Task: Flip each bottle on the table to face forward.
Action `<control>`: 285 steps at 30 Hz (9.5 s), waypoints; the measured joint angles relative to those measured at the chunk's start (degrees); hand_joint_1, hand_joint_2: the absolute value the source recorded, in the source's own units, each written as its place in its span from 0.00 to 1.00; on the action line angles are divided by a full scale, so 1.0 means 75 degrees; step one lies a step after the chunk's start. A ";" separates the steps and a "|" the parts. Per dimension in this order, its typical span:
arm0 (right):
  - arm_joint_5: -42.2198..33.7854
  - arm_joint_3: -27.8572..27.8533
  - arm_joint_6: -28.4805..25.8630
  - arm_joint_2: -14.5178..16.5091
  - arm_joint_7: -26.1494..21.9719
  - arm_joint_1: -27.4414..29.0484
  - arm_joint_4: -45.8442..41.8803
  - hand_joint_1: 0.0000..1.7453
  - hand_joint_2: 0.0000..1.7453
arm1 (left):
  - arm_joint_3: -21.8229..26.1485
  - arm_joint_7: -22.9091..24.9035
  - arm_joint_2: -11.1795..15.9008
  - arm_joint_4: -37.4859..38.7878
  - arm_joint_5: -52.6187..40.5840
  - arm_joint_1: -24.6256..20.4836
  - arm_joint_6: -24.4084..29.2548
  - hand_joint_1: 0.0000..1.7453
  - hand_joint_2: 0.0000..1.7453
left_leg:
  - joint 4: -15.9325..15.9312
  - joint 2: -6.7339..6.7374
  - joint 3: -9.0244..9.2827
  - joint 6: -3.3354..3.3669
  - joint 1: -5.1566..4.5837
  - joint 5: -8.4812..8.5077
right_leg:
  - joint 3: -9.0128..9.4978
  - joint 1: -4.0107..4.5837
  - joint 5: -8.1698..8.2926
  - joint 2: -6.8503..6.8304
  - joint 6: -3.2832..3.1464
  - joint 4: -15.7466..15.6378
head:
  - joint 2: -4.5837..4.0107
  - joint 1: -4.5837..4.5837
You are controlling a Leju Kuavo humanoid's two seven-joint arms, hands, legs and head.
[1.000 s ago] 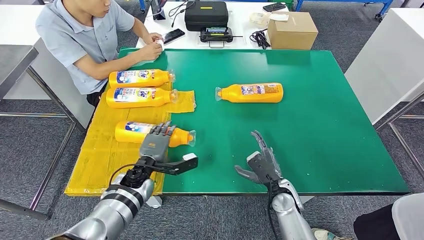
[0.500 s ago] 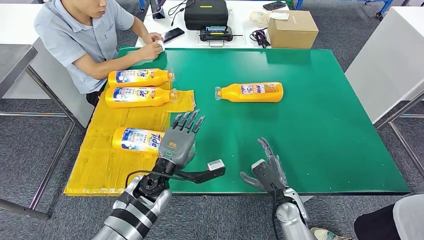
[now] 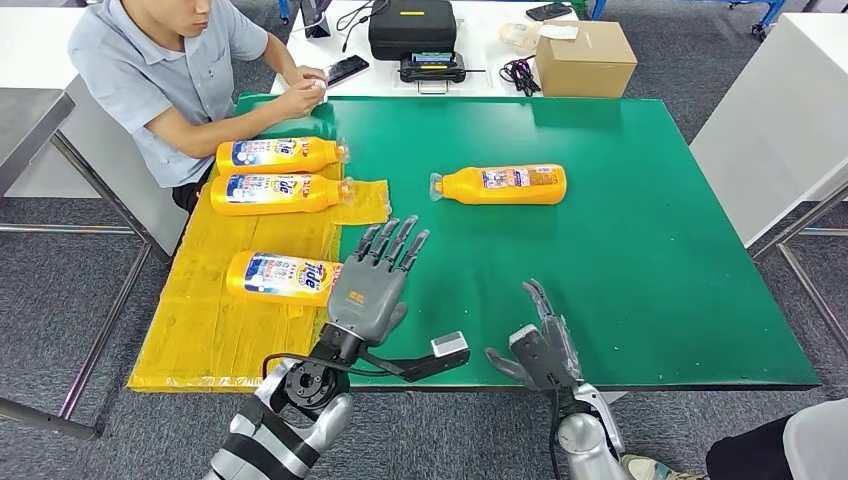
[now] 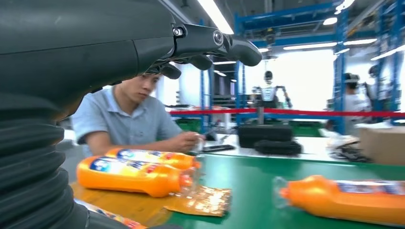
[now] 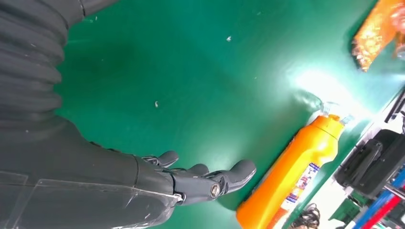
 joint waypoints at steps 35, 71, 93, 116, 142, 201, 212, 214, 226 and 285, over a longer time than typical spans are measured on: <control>-0.0160 -0.0376 0.0278 0.1210 0.0173 0.1185 -0.3605 0.00 1.00 | 0.1424 -0.4148 -0.0416 -0.2031 0.8726 0.2066 -0.1373 0.00 1.00 | -0.0003 0.0002 -0.0010 -0.0006 0.0003 -0.0002 | -0.0015 0.0001 -0.0004 0.0001 -0.0003 0.0001 | 0.0000 -0.0001; 0.4656 0.0321 -0.1433 -0.0168 0.1907 0.0770 -0.1989 0.00 1.00 | 0.1591 -0.4307 -0.0417 -0.2504 1.0388 0.2407 -0.1887 0.00 1.00 | -0.0003 0.0006 -0.0009 -0.0006 0.0003 -0.0003 | -0.0015 0.0001 -0.0002 0.0002 -0.0003 -0.0001 | 0.0000 -0.0002; 0.5937 0.0689 -0.1969 -0.0409 0.2366 -0.0185 -0.0448 0.00 1.00 | 0.1471 -0.4186 -0.0417 -0.2396 0.9892 0.2356 -0.1794 0.00 1.00 | -0.0003 0.0005 -0.0011 -0.0005 0.0003 -0.0003 | -0.0017 0.0001 -0.0002 0.0002 -0.0003 -0.0001 | 0.0000 -0.0004; 0.6884 0.0619 -0.1674 -0.0796 0.3123 -0.1485 0.1389 0.00 1.00 | 0.1392 -0.3561 -0.0414 -0.2327 0.9473 0.2317 -0.1952 0.00 1.00 | -0.0003 0.0010 0.0004 -0.0005 0.0003 -0.0002 | -0.0008 0.0001 0.0000 0.0004 -0.0005 -0.0001 | 0.0000 -0.0004; 0.5622 0.0616 -0.1169 -0.1089 0.2309 -0.2181 0.2611 1.00 1.00 | 0.1280 -0.3590 -0.0394 -0.2204 0.9451 0.2233 -0.1903 0.00 1.00 | -0.0002 0.0010 0.0055 -0.0004 0.0003 -0.0006 | 0.0033 0.0002 -0.0001 0.0003 -0.0005 -0.0007 | 0.0000 -0.0004; -0.0502 0.1845 0.0351 -0.0457 0.0696 -0.0760 -0.0430 1.00 1.00 | 0.0141 -0.3623 -0.0412 0.0470 1.2897 0.1039 -0.1052 0.00 1.00 | -0.0004 0.0014 -0.0016 -0.0008 0.0013 -0.0004 | -0.0024 0.0015 0.0012 0.0006 -0.0026 -0.0009 | 0.0000 -0.0003; -0.0237 0.2143 0.0106 -0.0594 0.0779 -0.0751 -0.0174 1.00 1.00 | -0.0125 -0.3532 -0.0414 0.0807 1.2727 0.0833 -0.0835 0.00 1.00 | -0.0004 0.0014 -0.0021 -0.0008 0.0012 -0.0004 | -0.0030 0.0015 0.0011 0.0007 -0.0026 -0.0009 | 0.0000 -0.0003; -0.0086 0.2216 -0.0037 -0.0601 0.0802 -0.0736 -0.0161 1.00 1.00 | -0.0132 -0.3531 -0.0426 0.0874 1.2720 0.0781 -0.0758 0.00 1.00 | -0.0004 0.0014 -0.0021 -0.0008 0.0012 -0.0004 | -0.0031 0.0015 0.0012 0.0007 -0.0026 -0.0009 | 0.0000 -0.0003; 0.0134 0.2726 -0.0319 -0.0599 0.0749 -0.0664 -0.0194 1.00 1.00 | -0.0109 -0.3844 -0.0551 0.1376 1.3729 0.0301 -0.0602 0.00 1.00 | -0.0004 0.0014 -0.0022 -0.0008 0.0013 -0.0003 | -0.0030 0.0015 0.0012 0.0006 -0.0026 -0.0008 | 0.0000 -0.0002; 0.0340 0.2223 -0.1519 -0.0984 0.0845 0.0007 -0.0133 0.00 1.00 | -0.0034 -0.4200 -0.0181 0.0281 0.9396 0.0464 0.1933 1.00 1.00 | -0.0003 0.0005 -0.0038 -0.0008 0.0013 -0.0004 | -0.0041 0.0015 0.0011 0.0003 -0.0025 -0.0007 | 0.0000 -0.0003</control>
